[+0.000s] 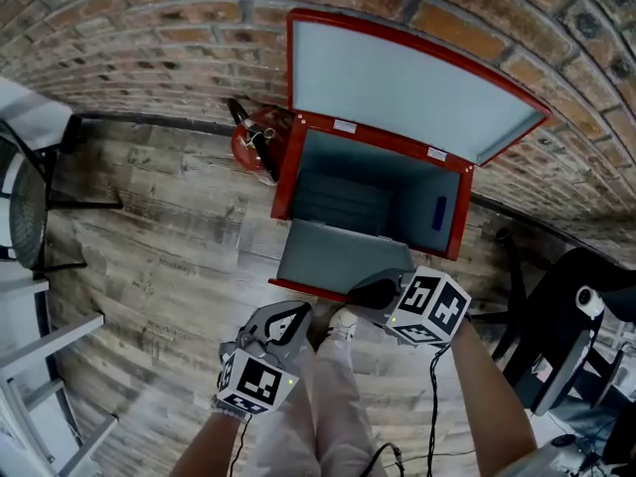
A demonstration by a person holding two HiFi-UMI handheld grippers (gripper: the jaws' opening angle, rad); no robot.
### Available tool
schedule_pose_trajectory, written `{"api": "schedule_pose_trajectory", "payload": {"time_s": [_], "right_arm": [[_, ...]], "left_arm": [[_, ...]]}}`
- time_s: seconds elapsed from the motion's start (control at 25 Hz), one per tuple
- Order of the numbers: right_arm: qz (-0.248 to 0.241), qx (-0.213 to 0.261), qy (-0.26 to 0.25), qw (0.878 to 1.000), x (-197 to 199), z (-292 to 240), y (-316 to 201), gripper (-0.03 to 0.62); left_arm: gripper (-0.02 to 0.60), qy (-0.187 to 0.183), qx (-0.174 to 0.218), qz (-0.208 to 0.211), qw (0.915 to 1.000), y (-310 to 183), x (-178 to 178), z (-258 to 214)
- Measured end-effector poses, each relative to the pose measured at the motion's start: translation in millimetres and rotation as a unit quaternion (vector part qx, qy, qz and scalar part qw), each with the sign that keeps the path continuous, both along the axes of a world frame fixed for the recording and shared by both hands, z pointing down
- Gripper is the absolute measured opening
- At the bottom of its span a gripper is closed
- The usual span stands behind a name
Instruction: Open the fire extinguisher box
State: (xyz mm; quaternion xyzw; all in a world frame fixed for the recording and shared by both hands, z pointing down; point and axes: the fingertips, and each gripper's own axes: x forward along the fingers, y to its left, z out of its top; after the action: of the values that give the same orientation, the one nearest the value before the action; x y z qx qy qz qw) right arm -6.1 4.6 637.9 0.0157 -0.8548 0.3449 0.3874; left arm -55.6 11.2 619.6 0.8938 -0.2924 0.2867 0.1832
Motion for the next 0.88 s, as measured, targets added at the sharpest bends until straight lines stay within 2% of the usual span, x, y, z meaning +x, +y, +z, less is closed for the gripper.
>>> {"api": "schedule_pose_trajectory", "payload": {"time_s": [0.28, 0.44, 0.72, 0.88], "right_arm": [[-0.021, 0.011, 0.026, 0.999, -5.9, 20.7, 28.6, 0.074], [-0.029, 0.01, 0.038, 0.999, -9.3, 36.6, 46.1, 0.074], [-0.043, 0.014, 0.046, 0.998, -14.8, 65.9, 71.6, 0.063], [-0.048, 0.011, 0.068, 0.996, -13.3, 89.8, 86.2, 0.061]], "left_arm": [[-0.002, 0.003, 0.007, -0.046, 0.9989, -1.9, -24.3, -7.6], [-0.003, 0.001, 0.013, -0.044, 0.999, -10.4, -25.8, -13.0], [-0.002, 0.017, 0.02, -0.047, 0.9985, -23.4, -18.4, -10.5], [-0.002, 0.031, 0.024, -0.037, 0.9986, -25.6, -7.6, -4.8]]}}
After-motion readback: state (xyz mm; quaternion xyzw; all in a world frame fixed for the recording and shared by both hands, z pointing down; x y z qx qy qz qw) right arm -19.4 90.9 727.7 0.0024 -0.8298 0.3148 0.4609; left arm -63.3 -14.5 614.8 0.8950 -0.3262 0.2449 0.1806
